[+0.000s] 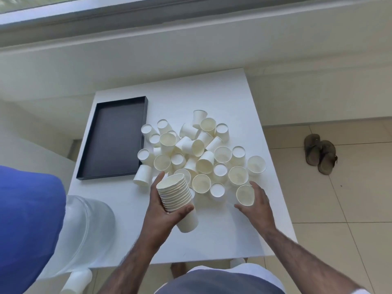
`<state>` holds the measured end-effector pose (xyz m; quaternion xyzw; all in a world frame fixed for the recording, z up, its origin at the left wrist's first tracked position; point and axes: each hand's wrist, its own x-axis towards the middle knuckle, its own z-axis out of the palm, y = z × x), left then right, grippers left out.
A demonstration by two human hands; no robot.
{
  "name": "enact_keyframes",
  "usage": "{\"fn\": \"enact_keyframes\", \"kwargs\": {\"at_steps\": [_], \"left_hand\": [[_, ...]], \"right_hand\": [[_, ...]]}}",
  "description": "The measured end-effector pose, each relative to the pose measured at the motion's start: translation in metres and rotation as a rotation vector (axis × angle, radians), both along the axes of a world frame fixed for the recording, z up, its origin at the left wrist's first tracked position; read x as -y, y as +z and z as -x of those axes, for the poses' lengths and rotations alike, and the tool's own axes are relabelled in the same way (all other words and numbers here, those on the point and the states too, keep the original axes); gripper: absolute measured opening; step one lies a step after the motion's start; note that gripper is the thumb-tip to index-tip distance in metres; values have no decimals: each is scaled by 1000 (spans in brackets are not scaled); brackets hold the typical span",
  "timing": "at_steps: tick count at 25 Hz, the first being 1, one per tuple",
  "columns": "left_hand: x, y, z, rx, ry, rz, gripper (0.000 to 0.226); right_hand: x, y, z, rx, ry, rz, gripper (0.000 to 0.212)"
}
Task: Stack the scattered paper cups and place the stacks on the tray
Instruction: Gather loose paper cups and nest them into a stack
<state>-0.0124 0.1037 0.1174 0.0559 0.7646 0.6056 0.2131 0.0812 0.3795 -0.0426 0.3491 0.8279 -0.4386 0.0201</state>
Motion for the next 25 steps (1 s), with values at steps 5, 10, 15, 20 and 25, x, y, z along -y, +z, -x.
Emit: {"fn": "enact_keyframes", "kwargs": {"at_steps": [5, 10, 15, 20, 25], "left_hand": [[-10, 4, -1, -7, 54, 7, 108], [-19, 10, 8, 7, 134, -60, 110], [-35, 17, 20, -24, 197, -178, 115], [-42, 27, 36, -81, 227, -252, 124], [-40, 28, 30, -88, 180, -280, 121]], "right_hand": [[1, 2, 4, -74, -26, 67, 82], [1, 44, -16, -229, -24, 201, 72], [26, 102, -13, -337, 116, 283, 65], [55, 138, 16, -307, 354, 102, 60], [82, 164, 39, -372, 401, 89, 65]]}}
